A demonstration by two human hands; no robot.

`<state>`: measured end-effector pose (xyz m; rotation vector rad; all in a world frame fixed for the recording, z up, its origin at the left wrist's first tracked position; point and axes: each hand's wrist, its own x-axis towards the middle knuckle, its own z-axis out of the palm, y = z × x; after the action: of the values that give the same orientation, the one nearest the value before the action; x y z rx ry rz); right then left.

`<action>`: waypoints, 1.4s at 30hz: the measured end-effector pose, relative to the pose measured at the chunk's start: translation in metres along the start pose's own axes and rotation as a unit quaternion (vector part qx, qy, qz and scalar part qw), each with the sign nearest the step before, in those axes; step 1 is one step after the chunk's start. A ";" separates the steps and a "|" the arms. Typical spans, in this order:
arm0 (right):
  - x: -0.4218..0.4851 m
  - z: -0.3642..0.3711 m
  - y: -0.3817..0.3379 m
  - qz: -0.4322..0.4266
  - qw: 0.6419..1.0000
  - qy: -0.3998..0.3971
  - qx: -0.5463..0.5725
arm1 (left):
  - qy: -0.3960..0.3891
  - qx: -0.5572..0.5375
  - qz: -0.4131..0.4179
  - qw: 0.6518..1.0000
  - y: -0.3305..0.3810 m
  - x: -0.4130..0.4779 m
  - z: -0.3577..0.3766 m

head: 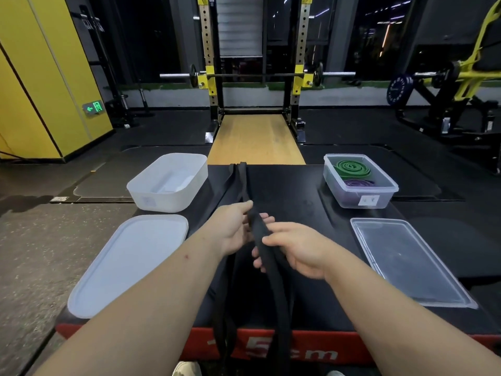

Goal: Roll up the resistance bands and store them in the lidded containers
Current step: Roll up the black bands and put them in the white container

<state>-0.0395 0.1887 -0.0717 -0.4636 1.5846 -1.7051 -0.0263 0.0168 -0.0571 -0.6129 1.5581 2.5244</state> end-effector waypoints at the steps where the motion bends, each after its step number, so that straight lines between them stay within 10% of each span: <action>1: 0.004 -0.003 0.000 0.028 0.999 -0.023 -0.035 | -0.001 -0.002 0.006 1.000 0.002 0.004 0.003; 4: 0.023 -0.021 -0.004 0.102 0.992 -0.050 -0.056 | -0.009 -0.002 0.048 0.999 0.007 0.018 0.006; 10: 0.090 -0.037 -0.025 0.098 0.965 0.137 0.200 | -0.096 0.045 0.060 0.993 0.008 0.033 -0.004; 16: 0.145 -0.042 -0.049 0.140 0.980 0.083 0.118 | -0.110 0.053 0.052 0.991 0.003 0.057 -0.009; 25: 0.197 -0.098 -0.115 -0.194 0.950 0.238 -0.056 | -0.121 0.046 0.092 0.987 0.012 0.091 0.025; 32: 0.186 -0.136 -0.056 0.038 0.948 0.316 0.012 | -0.065 0.116 0.028 0.991 -0.009 0.101 0.037; 42: 0.140 -0.130 -0.040 0.118 0.966 0.230 -0.004 | -0.094 0.118 0.011 0.988 -0.006 0.082 0.049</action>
<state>-0.2335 0.1749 -0.0865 0.1315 1.8826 -1.6957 -0.1132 0.0528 -0.0756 -0.3197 1.7633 2.2841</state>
